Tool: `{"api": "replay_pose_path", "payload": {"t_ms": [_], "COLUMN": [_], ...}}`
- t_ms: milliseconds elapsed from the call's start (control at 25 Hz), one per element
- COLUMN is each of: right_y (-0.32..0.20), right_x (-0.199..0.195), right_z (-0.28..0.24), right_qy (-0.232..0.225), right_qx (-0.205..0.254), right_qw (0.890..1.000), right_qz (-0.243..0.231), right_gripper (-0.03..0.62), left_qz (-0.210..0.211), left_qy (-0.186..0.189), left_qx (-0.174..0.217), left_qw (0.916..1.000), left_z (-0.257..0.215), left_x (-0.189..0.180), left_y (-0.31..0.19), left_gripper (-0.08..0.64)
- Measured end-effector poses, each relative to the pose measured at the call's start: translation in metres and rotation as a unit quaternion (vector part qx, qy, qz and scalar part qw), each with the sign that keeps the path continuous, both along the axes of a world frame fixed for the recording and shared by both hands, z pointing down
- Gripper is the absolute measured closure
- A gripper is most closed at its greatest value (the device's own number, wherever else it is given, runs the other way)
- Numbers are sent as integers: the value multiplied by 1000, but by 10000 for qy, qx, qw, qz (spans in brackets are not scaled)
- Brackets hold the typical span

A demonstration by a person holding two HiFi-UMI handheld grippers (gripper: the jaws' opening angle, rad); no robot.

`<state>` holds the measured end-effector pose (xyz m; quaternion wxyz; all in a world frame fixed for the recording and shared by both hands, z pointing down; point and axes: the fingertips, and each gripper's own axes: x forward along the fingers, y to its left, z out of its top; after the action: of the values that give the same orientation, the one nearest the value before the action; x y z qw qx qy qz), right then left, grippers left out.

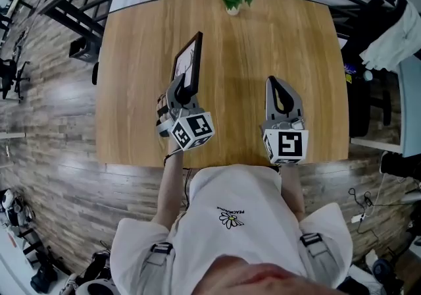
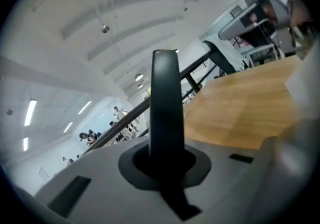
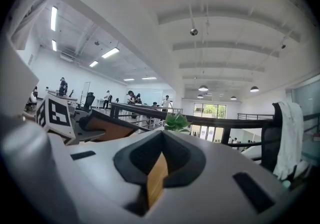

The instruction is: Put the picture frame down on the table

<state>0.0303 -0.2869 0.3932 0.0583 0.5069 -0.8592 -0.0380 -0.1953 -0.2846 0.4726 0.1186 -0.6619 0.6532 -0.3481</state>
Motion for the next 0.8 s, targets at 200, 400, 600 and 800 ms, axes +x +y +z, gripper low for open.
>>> {"api": "replay_pose_path", "payload": {"t_ms": [200, 400, 600, 800], "right_y": [4, 9, 13, 16], "right_x": [11, 19, 25, 28], "right_z": [10, 23, 29, 32], "right_qy": [70, 146, 181, 112], "right_qx": [-134, -312, -351, -444], "right_qw": [9999, 9994, 9991, 9988], "right_qz": [78, 101, 138, 152], "right_gripper": [581, 581, 581, 581], "left_qz": [377, 852, 1209, 1234], "left_qy": [-675, -1470, -2702, -2885], "left_qx": [-630, -1050, -1266, -1511], "left_qw": [9950, 9798, 9467, 9374], "left_z": [42, 75, 107, 130], "left_x": [17, 41, 55, 58], "left_y": [-13, -18, -16, -8], "left_gripper": [534, 531, 477, 443]}}
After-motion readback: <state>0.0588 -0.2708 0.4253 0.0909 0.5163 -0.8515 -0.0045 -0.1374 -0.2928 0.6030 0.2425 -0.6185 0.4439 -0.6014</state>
